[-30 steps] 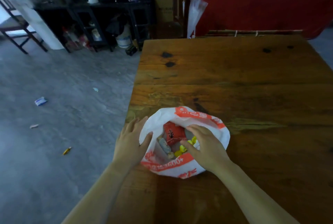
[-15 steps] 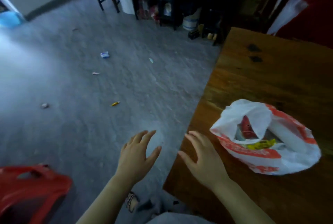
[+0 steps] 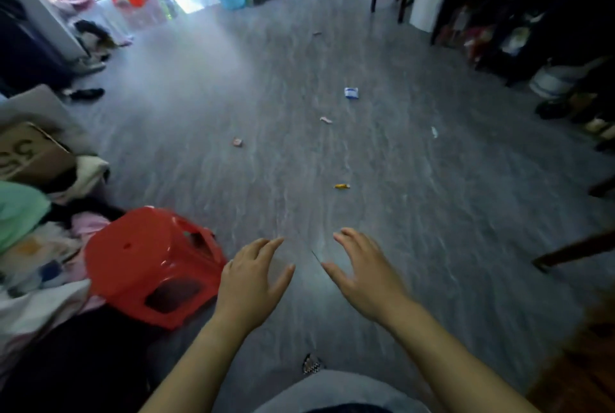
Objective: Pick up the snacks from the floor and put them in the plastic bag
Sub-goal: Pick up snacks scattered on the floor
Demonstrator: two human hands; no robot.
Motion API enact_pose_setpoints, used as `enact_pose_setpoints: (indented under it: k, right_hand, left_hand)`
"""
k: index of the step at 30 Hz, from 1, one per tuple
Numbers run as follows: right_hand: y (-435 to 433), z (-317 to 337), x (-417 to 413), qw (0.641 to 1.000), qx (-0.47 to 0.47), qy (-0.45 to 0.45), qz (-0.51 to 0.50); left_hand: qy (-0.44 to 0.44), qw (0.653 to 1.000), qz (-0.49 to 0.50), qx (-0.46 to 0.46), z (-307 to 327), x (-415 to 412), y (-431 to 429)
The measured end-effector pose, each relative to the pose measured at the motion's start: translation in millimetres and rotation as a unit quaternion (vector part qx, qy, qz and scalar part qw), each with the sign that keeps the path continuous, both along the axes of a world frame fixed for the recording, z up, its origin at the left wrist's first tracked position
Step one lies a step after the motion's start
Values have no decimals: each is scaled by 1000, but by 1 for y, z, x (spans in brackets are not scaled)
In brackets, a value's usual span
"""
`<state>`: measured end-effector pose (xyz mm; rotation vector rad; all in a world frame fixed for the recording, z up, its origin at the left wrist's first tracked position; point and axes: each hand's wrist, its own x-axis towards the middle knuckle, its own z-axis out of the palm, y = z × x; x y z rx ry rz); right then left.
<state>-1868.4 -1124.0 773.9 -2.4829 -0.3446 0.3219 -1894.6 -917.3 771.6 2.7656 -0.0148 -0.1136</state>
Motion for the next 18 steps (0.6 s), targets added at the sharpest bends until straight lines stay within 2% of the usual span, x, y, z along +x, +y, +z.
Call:
enact_pose_setpoints:
  k: [4, 9, 18]
  right_hand:
    - [4, -2, 38, 1000, -21, 7, -4]
    - [-23, -16, 89, 996, -14, 24, -79]
    - [-119, -31, 249, 986, -11, 52, -156]
  left_hand:
    - [11, 1000, 12, -17, -3, 36, 8]
    - [31, 999, -20, -27, -8, 107, -15]
    - [60, 994, -92, -19, -19, 308, -118]
